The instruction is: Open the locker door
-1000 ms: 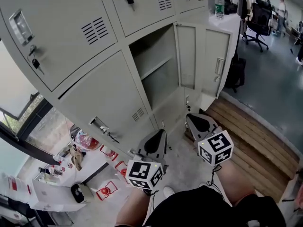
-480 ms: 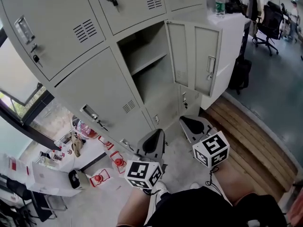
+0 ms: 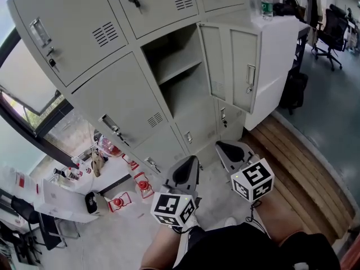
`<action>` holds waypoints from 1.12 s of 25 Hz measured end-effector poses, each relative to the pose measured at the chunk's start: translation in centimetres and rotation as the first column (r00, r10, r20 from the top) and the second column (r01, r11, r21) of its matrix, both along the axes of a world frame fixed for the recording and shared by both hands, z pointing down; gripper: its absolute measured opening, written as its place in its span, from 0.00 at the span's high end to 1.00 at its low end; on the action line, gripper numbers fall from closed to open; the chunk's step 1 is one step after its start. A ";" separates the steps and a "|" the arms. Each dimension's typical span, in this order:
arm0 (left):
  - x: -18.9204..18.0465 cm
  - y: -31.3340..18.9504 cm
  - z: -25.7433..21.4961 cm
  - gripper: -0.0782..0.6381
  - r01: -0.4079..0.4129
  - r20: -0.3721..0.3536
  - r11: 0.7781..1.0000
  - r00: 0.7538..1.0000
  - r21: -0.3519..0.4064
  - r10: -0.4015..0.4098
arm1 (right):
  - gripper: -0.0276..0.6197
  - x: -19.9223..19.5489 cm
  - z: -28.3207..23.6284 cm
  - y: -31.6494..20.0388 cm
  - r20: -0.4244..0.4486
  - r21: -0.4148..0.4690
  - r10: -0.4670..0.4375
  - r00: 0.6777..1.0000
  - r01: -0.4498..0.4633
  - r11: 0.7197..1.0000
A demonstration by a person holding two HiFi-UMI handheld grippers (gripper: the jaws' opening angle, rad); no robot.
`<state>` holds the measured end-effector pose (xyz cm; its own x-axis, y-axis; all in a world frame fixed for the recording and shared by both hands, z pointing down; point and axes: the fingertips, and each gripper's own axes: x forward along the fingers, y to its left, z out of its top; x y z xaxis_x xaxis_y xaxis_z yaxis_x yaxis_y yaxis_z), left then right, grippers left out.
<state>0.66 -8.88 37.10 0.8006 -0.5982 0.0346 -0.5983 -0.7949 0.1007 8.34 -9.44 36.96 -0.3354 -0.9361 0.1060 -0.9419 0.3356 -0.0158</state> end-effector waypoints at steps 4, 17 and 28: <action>0.1 0.7 0.0 0.87 0.021 -0.002 1.000 1.000 0.000 -0.021 | 0.87 -0.1 0.2 0.7 0.002 -0.003 -0.026 1.000 0.026 1.000; 1.4 2.0 0.8 0.87 0.036 -0.005 0.999 0.999 -0.009 -0.036 | 0.87 0.6 1.2 2.0 -0.005 -0.016 -0.056 0.998 0.055 0.998; 1.8 1.8 0.5 0.87 0.031 0.007 0.999 0.999 -0.005 -0.031 | 0.87 1.2 1.2 1.9 0.004 -0.016 -0.050 0.999 0.050 0.999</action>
